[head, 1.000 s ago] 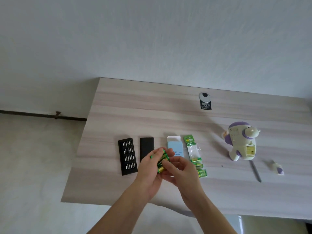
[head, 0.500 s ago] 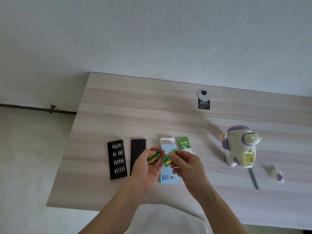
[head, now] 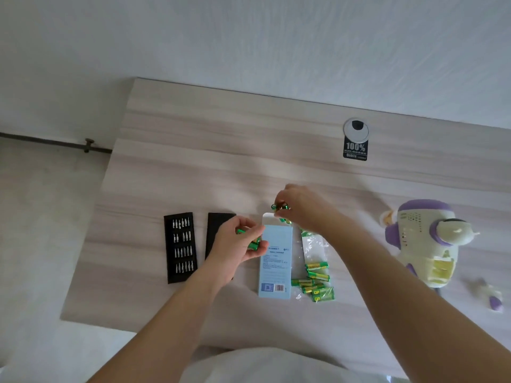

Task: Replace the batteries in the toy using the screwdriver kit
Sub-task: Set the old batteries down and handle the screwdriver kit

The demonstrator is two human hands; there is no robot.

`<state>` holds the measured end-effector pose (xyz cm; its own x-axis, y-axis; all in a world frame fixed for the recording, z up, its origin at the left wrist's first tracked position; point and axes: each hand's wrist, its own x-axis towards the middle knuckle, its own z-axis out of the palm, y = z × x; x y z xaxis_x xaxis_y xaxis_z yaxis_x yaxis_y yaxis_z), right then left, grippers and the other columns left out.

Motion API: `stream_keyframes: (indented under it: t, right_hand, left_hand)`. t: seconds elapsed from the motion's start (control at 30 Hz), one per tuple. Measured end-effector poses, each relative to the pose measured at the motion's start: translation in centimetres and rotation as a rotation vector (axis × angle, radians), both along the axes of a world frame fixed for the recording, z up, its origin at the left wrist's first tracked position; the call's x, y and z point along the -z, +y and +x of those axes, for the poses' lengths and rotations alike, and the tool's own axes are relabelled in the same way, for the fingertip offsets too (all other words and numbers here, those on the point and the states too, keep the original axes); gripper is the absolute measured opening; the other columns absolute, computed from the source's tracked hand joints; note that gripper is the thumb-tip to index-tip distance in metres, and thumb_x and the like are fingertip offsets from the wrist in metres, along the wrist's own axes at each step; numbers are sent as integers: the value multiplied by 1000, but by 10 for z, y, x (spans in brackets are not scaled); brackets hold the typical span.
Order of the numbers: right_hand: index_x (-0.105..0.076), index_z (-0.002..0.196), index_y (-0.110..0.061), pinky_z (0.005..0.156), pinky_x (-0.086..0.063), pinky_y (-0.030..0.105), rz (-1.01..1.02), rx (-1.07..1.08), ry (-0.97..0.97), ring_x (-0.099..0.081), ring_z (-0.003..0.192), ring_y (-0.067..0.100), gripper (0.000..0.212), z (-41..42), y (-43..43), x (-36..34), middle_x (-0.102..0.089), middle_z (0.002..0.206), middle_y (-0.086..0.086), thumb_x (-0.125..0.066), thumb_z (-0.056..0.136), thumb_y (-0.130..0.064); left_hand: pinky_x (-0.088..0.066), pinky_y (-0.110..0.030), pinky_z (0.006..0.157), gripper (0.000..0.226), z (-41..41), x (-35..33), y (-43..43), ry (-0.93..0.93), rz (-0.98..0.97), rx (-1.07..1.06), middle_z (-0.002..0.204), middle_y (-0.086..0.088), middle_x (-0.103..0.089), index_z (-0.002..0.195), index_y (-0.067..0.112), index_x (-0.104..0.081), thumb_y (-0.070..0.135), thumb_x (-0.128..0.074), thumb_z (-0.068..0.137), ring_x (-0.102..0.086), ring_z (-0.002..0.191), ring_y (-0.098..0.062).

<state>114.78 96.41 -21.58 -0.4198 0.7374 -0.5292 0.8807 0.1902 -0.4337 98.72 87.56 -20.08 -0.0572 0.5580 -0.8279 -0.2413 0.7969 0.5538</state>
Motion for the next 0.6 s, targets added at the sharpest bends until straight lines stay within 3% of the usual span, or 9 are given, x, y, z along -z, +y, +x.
stream_keyframes:
  t: [0.07, 0.13, 0.27, 0.43, 0.6]
  right_hand:
    - [-69, 113, -11, 84, -45, 34, -9, -95, -58, -59, 106, 29, 24, -6, 1, 7, -59, 115, 8, -63, 94, -24]
    - [-68, 112, -9, 83, -46, 35, -27, -178, -109, -60, 106, 31, 24, -12, 2, 12, -58, 116, 9, -64, 93, -22]
    - [-66, 115, -11, 85, -47, 36, -45, -255, -129, -57, 110, 27, 29, -19, 5, 15, -59, 118, 8, -67, 91, -28]
    - [-68, 112, -21, 83, -46, 33, -67, -242, -69, -51, 99, 18, 26, -14, 4, 19, -58, 111, -1, -68, 89, -32]
    - [-66, 111, -22, 85, -52, 35, -113, -107, 47, -57, 94, 14, 23, -4, -4, 20, -65, 100, -8, -70, 89, -25]
  left_hand:
    - [-47, -27, 47, 15, 0, 8, -5, 154, 56, 178, 75, -13, -59, 83, 6, -54, 1, -65, 91, -57, 49, -15]
    - [-37, -23, 40, 14, 0, 15, -11, 282, 113, 366, 70, -9, -59, 81, 7, -54, 5, -63, 91, -52, 42, -11]
    - [-40, -14, 43, 31, 1, 24, -29, 501, 236, 755, 85, 1, -69, 75, 14, -50, 31, -69, 92, -58, 47, -1]
    - [-60, -23, 64, 30, 11, 35, -41, 637, 280, 854, 108, 2, -71, 76, 22, -46, 34, -68, 92, -69, 92, -11]
    - [-59, -23, 66, 29, 15, 40, -43, 694, 294, 838, 107, 1, -72, 79, 18, -49, 33, -70, 91, -69, 94, -12]
